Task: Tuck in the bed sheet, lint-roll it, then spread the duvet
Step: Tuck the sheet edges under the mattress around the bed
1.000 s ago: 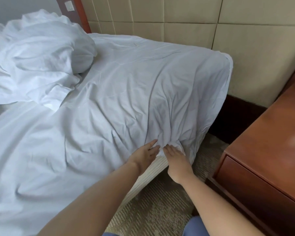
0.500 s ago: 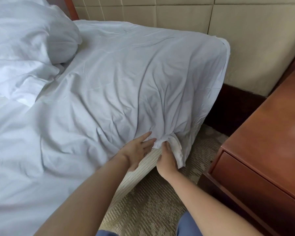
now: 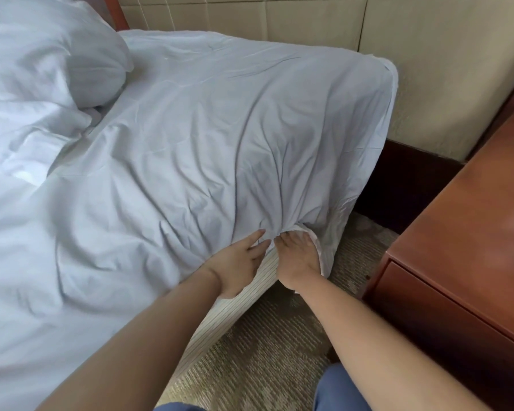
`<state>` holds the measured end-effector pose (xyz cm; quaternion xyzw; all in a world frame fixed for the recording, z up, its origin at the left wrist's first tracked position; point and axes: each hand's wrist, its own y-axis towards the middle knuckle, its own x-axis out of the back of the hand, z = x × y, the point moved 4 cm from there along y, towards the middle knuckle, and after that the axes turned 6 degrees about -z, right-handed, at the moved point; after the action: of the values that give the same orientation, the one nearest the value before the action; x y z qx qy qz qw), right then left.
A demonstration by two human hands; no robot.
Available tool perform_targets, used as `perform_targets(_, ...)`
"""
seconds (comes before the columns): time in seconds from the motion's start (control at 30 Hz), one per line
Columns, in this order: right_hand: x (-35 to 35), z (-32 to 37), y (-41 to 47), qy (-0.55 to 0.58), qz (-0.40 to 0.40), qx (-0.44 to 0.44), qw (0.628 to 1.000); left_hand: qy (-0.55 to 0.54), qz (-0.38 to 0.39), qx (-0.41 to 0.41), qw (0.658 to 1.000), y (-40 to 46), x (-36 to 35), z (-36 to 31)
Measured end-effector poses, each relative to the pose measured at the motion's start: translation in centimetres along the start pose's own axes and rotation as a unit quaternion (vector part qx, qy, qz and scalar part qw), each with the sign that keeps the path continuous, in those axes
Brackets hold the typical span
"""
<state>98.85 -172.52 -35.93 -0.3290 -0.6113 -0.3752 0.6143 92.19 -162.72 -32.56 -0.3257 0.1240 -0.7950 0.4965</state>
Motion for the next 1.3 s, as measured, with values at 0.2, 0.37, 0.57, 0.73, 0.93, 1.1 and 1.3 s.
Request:
perform_targets(0.2, -0.5, 0.3, 1.1, 0.054, 0.024, -0.011, 0.998, -0.008, -0.003, 0.0, 1.0, -0.5, 0.4, 0.3)
perform_targets(0.37, 0.1, -0.7, -0.9, 0.225, -0.008, 0.007, 0.974, -0.038, -0.006, 0.005, 0.999, -0.3, 0.3, 0.4)
perform_targets(0.57, 2.4, -1.7, -2.9, 0.398, -0.07, -0.186, 0.895, -0.036, 0.031, -0.01, 0.999, 0.3, 2.0, 1.7)
perform_targets(0.73, 4.4, -1.7, -2.4, 0.478, -0.033, -0.283, 0.831, 0.069, 0.04, 0.029, 0.996, 1.7, 3.5, 6.5)
perform_targets(0.93, 4.4, -2.1, -0.8, 0.521, -0.027, -0.335, 0.785, 0.14, 0.051, 0.061, 0.987, 3.8, 3.7, 7.8)
perform_targets(1.1, 3.4, -4.0, -0.6, 0.528, -0.062, -0.381, 0.757, 0.13, 0.032, 0.075, 0.988, 6.1, 3.8, 10.2)
perform_targets(1.3, 3.4, -4.4, -0.9, 0.52, -0.05, -0.464, 0.716, 0.118, 0.04, 0.018, 0.992, 7.3, 6.8, 12.8)
